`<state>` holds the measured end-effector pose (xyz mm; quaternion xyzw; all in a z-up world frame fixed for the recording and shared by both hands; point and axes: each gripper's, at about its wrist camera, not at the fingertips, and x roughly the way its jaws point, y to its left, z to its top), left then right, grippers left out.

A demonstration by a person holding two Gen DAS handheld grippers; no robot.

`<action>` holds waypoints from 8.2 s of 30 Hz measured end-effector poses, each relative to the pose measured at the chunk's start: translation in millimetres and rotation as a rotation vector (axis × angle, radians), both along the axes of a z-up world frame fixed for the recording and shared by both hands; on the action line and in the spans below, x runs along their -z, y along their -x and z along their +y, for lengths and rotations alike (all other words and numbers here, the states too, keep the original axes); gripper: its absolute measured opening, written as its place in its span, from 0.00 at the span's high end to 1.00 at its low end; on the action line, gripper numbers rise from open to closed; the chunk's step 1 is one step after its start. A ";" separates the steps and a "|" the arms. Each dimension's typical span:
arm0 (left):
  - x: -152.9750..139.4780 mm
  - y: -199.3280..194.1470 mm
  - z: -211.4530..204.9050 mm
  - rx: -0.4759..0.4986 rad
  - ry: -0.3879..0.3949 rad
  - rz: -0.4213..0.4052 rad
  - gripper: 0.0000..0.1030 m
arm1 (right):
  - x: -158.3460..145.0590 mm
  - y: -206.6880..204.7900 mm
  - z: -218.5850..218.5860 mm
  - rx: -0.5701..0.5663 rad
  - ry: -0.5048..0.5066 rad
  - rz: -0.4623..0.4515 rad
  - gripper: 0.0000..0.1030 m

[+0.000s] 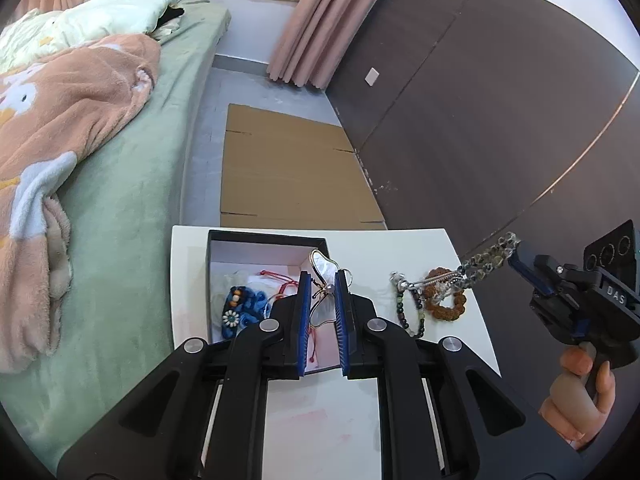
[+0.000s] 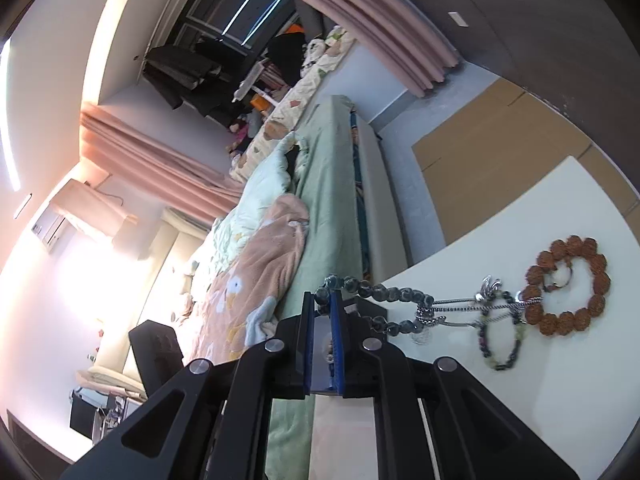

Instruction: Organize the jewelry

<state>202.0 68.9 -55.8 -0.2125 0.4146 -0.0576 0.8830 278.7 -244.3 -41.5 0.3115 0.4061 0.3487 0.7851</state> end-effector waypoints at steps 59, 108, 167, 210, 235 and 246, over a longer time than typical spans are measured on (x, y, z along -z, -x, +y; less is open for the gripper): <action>-15.8 17.3 57.4 -0.120 0.083 -0.069 0.38 | 106.9 -40.6 117.1 -0.130 0.663 0.161 0.92; -38.0 35.8 82.2 -0.169 0.146 -0.140 0.34 | -190.3 76.0 64.2 0.060 0.286 -0.425 0.92; 5.6 -24.7 -75.4 0.073 -0.023 0.006 0.35 | 49.2 -23.7 -52.1 0.176 0.546 0.180 0.53; 77.4 -54.6 -156.0 0.165 -0.260 0.148 0.92 | 19.4 -27.3 -92.7 0.183 0.443 0.102 0.82; -16.7 -16.9 -61.2 0.019 -0.152 -0.050 0.92 | -9.2 -6.0 -38.2 0.086 0.308 -0.015 0.82; -31.5 3.6 -16.8 -0.090 -0.199 -0.081 0.41 | -17.0 5.4 -6.4 0.041 0.272 -0.064 0.82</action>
